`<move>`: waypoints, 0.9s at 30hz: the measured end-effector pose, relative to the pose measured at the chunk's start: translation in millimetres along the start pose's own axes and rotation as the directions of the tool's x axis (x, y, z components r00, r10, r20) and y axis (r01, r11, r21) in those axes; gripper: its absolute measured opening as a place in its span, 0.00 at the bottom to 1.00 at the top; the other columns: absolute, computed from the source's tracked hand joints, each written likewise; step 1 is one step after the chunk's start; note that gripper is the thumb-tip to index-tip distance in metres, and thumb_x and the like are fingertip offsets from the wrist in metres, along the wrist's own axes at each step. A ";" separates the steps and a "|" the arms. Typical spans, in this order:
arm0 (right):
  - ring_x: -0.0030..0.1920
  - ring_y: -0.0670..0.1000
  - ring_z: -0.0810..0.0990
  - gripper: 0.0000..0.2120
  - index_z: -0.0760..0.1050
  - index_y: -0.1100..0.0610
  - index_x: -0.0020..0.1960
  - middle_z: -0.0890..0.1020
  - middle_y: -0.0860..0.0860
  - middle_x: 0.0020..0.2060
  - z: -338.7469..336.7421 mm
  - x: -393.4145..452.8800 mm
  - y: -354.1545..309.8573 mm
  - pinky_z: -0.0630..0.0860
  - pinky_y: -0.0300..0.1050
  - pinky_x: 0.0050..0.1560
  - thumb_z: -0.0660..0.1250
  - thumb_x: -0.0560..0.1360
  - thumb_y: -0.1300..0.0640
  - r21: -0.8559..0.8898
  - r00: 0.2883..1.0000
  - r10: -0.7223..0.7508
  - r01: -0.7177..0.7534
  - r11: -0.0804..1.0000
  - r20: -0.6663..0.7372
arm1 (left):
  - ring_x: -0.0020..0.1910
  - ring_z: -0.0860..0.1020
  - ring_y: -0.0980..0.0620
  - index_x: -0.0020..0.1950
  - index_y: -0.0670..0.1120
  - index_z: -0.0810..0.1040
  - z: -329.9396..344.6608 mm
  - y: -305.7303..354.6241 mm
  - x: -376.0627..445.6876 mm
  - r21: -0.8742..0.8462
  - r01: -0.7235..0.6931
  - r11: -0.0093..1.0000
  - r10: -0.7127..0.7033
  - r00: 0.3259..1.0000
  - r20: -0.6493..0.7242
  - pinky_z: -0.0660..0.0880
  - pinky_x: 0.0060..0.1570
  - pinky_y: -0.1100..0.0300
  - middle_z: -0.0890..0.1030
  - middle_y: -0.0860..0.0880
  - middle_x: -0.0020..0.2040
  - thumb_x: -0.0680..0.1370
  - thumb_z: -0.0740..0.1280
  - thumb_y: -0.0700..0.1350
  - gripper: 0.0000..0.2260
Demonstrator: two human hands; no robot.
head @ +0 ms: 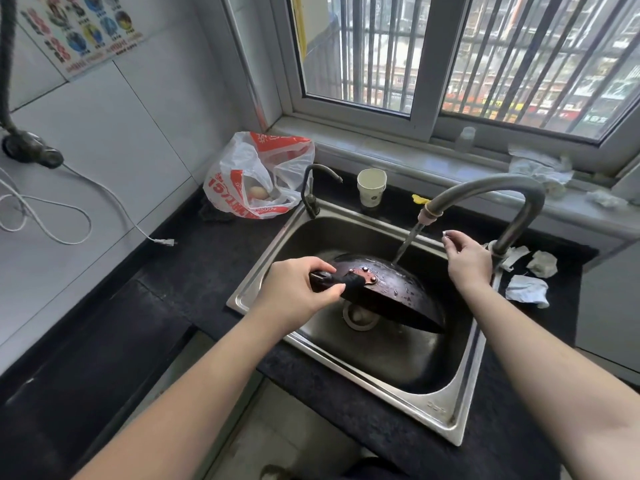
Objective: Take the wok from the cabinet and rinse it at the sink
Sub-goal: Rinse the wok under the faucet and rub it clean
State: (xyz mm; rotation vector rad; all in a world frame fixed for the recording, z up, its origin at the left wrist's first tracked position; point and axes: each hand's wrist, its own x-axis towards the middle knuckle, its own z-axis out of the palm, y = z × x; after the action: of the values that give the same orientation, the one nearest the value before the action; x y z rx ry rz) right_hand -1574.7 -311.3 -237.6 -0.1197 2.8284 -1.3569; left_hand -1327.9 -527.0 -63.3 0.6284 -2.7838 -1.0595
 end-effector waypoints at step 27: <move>0.53 0.52 0.81 0.12 0.81 0.50 0.57 0.85 0.50 0.50 -1.7 9.7 4.7 0.75 0.46 0.56 0.66 0.77 0.47 0.004 0.999 0.013 -0.013 1.000 0.045 | 0.31 0.81 0.55 0.38 0.50 0.81 12.3 0.8 34.6 -0.084 0.017 0.996 -0.027 0.992 -0.120 0.80 0.39 0.53 0.81 0.53 0.29 0.69 0.73 0.52 0.06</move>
State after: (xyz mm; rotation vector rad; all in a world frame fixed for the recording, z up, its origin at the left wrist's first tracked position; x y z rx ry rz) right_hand -1584.7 -307.7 -239.8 -0.1297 2.7849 -1.3406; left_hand -1362.6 -533.2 -73.9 0.6905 -2.6217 -1.0955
